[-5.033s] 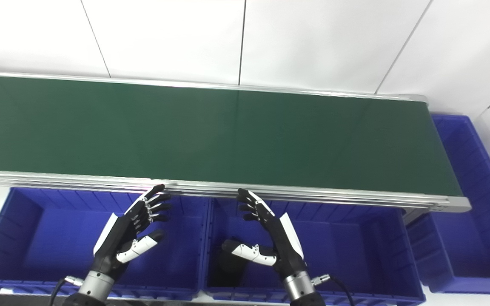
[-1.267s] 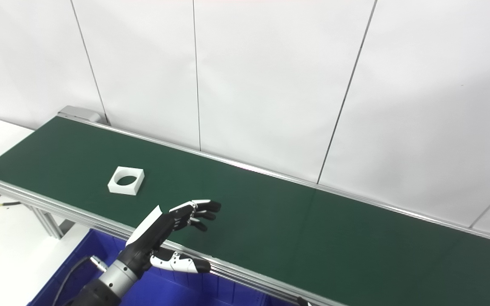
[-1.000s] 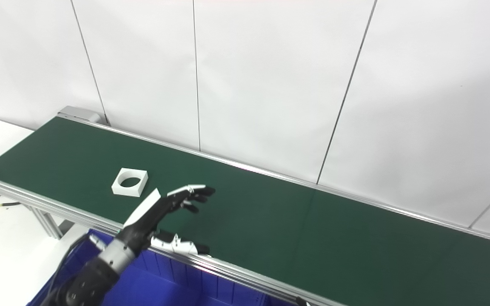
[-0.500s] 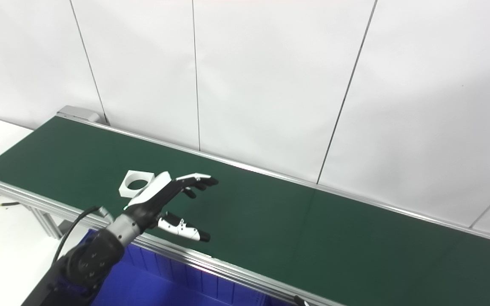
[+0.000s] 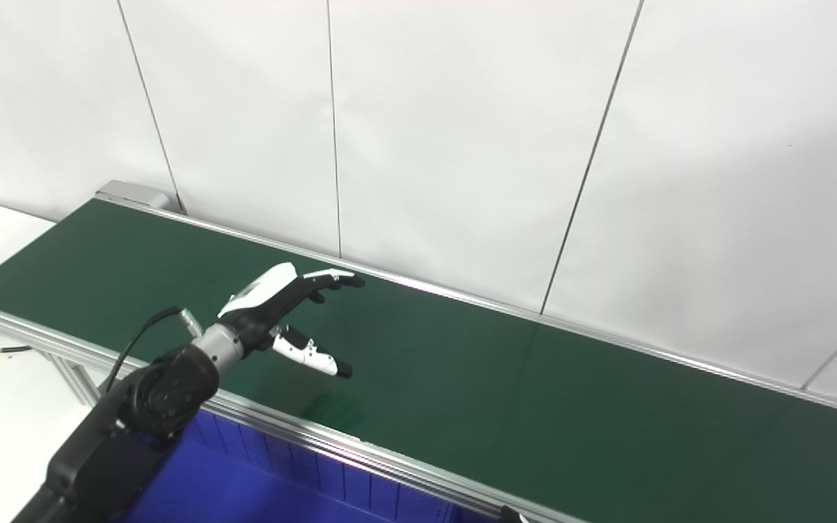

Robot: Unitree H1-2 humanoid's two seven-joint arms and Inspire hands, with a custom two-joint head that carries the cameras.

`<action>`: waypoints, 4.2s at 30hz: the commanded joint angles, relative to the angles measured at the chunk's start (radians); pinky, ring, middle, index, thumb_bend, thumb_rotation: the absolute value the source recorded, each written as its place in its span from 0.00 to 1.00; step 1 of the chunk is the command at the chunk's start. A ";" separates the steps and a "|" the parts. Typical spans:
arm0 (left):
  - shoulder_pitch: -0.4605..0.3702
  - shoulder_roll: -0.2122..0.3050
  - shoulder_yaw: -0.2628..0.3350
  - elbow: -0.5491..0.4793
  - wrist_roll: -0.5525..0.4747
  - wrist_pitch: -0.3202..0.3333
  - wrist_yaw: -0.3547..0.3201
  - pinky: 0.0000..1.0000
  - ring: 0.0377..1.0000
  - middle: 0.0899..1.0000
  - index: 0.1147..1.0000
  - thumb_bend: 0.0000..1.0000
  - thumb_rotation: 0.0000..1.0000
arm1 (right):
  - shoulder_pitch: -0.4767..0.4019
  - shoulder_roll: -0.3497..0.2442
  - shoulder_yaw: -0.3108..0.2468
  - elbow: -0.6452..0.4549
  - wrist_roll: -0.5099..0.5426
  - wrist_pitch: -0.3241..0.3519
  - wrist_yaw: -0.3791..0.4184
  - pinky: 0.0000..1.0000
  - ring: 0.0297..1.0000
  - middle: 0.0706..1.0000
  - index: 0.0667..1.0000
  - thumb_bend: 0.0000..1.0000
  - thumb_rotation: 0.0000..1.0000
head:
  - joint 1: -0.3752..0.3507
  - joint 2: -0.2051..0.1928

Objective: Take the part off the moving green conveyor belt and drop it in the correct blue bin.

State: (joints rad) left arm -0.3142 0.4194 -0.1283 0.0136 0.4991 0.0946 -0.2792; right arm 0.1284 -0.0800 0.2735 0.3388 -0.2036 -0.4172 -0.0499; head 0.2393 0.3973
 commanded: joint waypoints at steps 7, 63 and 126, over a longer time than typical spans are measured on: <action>-0.117 0.067 -0.015 0.077 -0.002 0.007 -0.048 0.85 0.89 0.88 0.82 0.86 0.19 | -0.019 0.013 0.005 -0.008 -0.003 -0.052 -0.009 0.71 0.78 0.83 0.90 0.60 0.39 | -0.003 -0.001; -0.255 0.073 -0.195 0.514 0.199 0.024 0.100 0.87 0.89 0.89 0.87 0.95 0.14 | 0.037 -0.002 0.000 -0.066 0.011 -0.051 0.012 0.71 0.78 0.83 0.90 0.62 0.42 | -0.015 0.029; 0.036 0.064 -0.038 -0.203 0.077 0.071 0.003 0.50 0.46 0.45 0.41 0.52 0.00 | 0.038 0.005 -0.005 -0.072 0.000 -0.050 0.021 0.69 0.78 0.83 0.90 0.63 0.43 | -0.039 0.051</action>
State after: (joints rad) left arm -0.2676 0.4736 -0.1883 -0.1392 0.5979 0.1598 -0.2770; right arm 0.1701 -0.0818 0.2703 0.3012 -0.2058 -0.4260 -0.0291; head 0.2010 0.4479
